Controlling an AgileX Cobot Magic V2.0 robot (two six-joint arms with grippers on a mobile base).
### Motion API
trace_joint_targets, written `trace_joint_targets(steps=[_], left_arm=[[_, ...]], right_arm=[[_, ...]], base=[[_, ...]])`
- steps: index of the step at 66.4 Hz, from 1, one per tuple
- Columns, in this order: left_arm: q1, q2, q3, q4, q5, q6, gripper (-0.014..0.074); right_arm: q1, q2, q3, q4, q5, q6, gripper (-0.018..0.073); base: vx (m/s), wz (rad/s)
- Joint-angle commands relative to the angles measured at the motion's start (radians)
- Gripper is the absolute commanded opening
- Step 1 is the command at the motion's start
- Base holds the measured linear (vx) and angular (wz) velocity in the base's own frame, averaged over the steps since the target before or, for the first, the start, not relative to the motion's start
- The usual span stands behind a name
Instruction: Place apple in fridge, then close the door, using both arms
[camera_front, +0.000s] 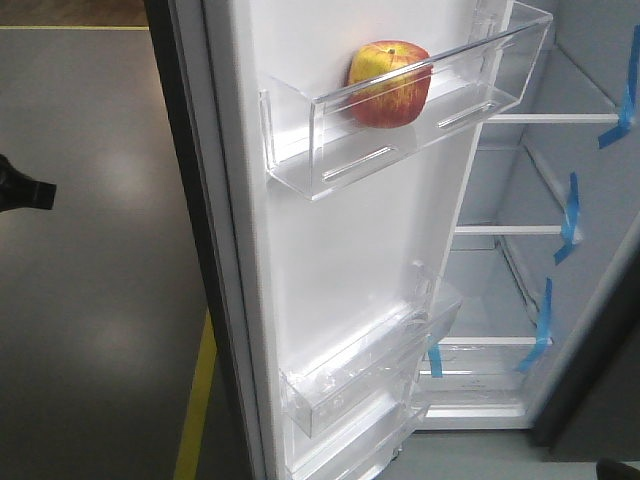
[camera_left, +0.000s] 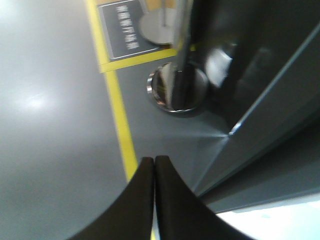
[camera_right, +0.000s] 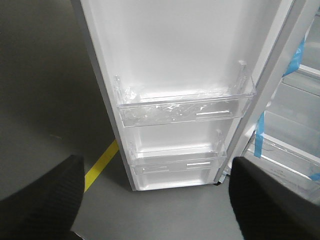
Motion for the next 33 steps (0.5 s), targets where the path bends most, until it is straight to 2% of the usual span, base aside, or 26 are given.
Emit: trace_joint_targets(steps=[1, 9, 19, 33], left_arm=[[-0.003, 0.03, -0.073, -0.111, -0.042, 0.082, -0.0006], [-0.003, 0.104, -0.124, -0.22, -0.037, 0.177, -0.0006], [-0.003, 0.187, -0.19, -0.321, -0.021, 0.254, -0.0006], [-0.003, 0.305, -0.309, -0.51, 0.108, 0.359, -0.0006]], right_arm=[[-0.002, 0.008, -0.025, 0.009, -0.058, 0.001, 0.0578], [-0.002, 0.008, -0.025, 0.009, -0.058, 0.001, 0.0578], [-0.002, 0.008, -0.025, 0.009, -0.058, 0.001, 0.0578], [-0.002, 0.008, -0.025, 0.009, -0.058, 0.001, 0.0578]], base=[[0.0, 0.0], [0.0, 0.0], [0.0, 0.0], [0.0, 0.0]])
